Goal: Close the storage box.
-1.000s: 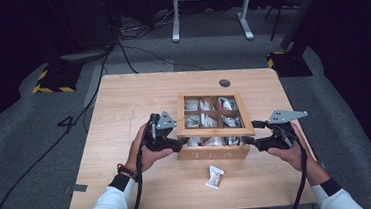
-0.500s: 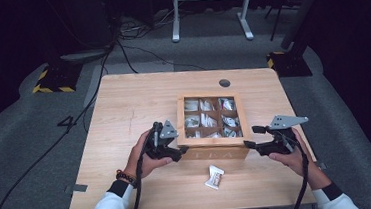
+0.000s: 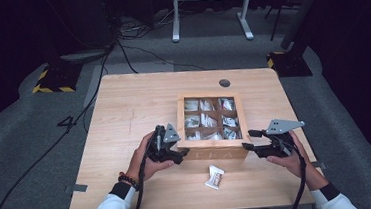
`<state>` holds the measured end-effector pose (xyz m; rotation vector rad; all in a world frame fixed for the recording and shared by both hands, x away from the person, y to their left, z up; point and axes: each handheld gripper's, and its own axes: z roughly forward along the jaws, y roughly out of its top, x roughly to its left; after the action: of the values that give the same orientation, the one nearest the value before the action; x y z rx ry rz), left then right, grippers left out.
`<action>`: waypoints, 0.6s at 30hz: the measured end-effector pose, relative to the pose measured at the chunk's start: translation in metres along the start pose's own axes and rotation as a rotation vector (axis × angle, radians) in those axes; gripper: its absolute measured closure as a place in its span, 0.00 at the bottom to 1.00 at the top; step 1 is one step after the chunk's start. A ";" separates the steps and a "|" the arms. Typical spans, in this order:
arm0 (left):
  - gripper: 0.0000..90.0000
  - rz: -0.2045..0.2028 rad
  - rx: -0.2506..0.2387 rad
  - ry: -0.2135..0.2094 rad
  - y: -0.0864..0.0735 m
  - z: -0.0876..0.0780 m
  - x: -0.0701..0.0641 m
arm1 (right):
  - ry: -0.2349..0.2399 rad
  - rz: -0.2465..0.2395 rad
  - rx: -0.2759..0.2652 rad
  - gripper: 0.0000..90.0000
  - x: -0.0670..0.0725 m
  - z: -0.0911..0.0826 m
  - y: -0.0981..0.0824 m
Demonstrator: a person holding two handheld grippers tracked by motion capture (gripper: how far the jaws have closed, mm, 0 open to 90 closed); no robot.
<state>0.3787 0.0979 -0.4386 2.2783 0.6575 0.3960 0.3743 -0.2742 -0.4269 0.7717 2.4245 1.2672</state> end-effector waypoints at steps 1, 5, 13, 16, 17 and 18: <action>0.30 0.000 0.003 0.005 0.000 0.000 -0.001 | -0.002 0.000 0.001 0.49 0.001 0.000 0.000; 0.29 -0.003 0.011 0.007 0.000 0.001 -0.002 | -0.014 -0.018 0.008 0.50 0.003 0.001 -0.001; 0.27 -0.033 -0.001 -0.018 0.000 0.001 0.001 | -0.014 0.005 0.014 0.50 0.002 0.000 -0.003; 0.22 -0.039 -0.007 0.011 0.000 -0.003 0.001 | -0.017 -0.004 0.026 0.41 0.003 0.001 -0.001; 0.22 -0.042 -0.015 0.014 0.000 -0.005 0.001 | -0.017 -0.006 0.030 0.40 0.003 0.001 0.000; 0.22 -0.043 -0.018 0.016 -0.001 -0.005 0.002 | -0.015 -0.009 0.034 0.38 0.002 0.000 0.000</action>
<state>0.3774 0.1022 -0.4351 2.2425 0.7074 0.3989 0.3726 -0.2728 -0.4269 0.7760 2.4409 1.2147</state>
